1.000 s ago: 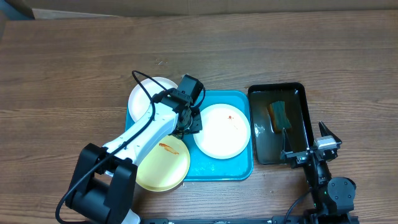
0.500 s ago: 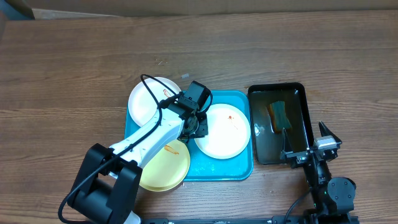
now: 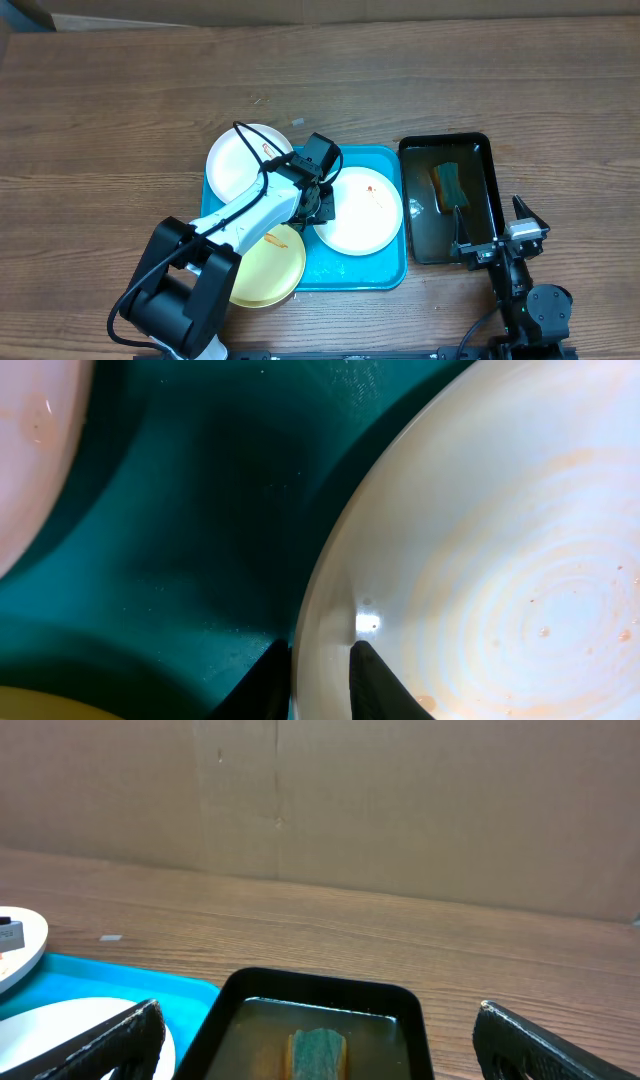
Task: Clean dirty plates on tray and stack at the side
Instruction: 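Lower the left gripper and pinch the rim of the right white plate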
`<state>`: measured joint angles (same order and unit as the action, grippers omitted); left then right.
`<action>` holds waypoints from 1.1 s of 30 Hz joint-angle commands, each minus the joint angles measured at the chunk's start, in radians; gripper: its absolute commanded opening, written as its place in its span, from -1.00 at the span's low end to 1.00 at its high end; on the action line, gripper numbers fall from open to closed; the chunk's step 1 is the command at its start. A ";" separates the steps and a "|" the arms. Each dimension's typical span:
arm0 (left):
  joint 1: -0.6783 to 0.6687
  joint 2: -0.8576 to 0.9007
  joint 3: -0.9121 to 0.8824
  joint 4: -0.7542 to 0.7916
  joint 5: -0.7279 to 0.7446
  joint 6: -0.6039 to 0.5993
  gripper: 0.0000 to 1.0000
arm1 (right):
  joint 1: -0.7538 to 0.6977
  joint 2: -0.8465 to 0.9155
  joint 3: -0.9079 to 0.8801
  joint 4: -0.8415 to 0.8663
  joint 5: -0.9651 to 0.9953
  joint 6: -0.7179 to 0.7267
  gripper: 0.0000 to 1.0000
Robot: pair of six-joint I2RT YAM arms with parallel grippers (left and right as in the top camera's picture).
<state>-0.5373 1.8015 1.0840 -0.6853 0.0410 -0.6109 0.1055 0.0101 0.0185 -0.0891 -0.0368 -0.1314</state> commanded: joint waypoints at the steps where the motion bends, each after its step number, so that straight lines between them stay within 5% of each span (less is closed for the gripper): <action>1: -0.004 0.008 0.011 -0.011 0.007 0.005 -0.49 | -0.001 -0.006 -0.010 0.007 0.001 0.000 1.00; 12: 0.019 0.009 0.108 -0.112 -0.067 0.006 -0.64 | -0.001 -0.006 -0.010 0.007 0.001 0.000 1.00; 21: 0.010 0.010 0.085 -0.119 -0.067 0.005 -0.47 | -0.001 -0.006 -0.010 0.007 0.001 0.000 1.00; 33: -0.007 0.010 0.051 -0.080 -0.067 0.005 -0.65 | -0.001 -0.006 -0.010 0.007 0.001 0.000 1.00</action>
<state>-0.5373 1.8027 1.1450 -0.7696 -0.0124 -0.6037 0.1055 0.0101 0.0185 -0.0891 -0.0372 -0.1314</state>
